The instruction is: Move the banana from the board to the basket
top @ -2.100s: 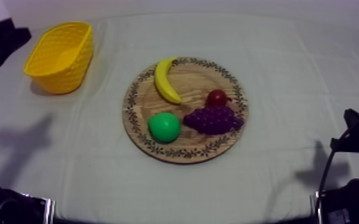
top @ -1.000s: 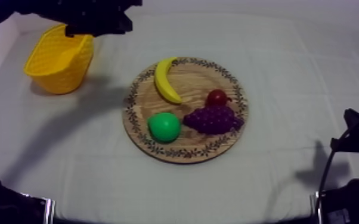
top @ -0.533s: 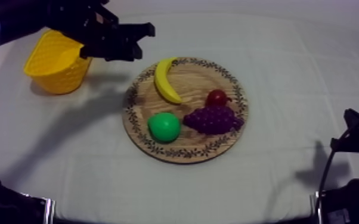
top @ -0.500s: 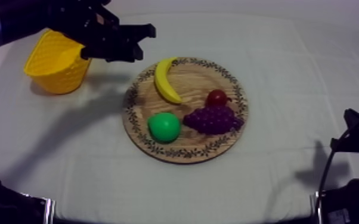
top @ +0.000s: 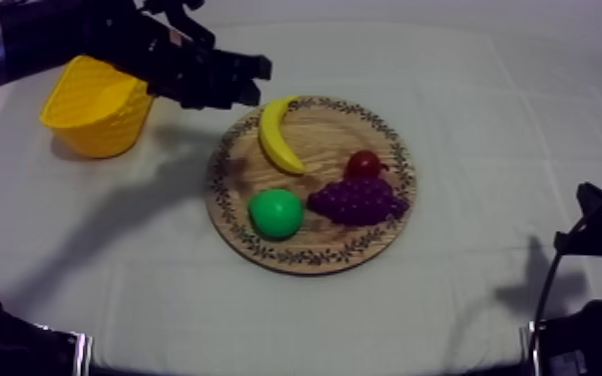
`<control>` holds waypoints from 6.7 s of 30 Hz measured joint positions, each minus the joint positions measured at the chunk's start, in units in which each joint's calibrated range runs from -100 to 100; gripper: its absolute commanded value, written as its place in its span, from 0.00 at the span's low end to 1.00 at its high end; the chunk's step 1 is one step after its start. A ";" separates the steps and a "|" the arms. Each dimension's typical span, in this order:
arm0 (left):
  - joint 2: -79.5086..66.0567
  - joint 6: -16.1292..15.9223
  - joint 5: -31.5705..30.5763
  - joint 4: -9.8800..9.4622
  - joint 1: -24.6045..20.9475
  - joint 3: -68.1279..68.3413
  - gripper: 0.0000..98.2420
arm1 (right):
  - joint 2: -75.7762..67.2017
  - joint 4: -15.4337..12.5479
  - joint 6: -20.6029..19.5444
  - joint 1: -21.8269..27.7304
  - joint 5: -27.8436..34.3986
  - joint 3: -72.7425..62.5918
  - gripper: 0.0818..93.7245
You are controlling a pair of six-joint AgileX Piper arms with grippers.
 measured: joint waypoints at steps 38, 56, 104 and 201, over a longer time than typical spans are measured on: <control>24.84 13.00 22.87 -6.96 0.70 -25.52 0.70 | 0.00 0.00 0.00 0.00 -0.02 0.00 0.00; 41.60 16.13 43.20 -9.70 0.66 -45.34 0.69 | 0.00 0.00 0.00 0.00 -0.02 0.00 0.00; 17.81 11.30 54.23 -17.08 -14.66 -47.61 0.14 | 0.00 0.00 0.02 0.00 -0.02 0.00 0.00; -49.05 -19.16 -3.20 -2.01 -21.36 35.83 0.00 | 0.00 0.00 0.01 0.00 0.03 0.00 0.00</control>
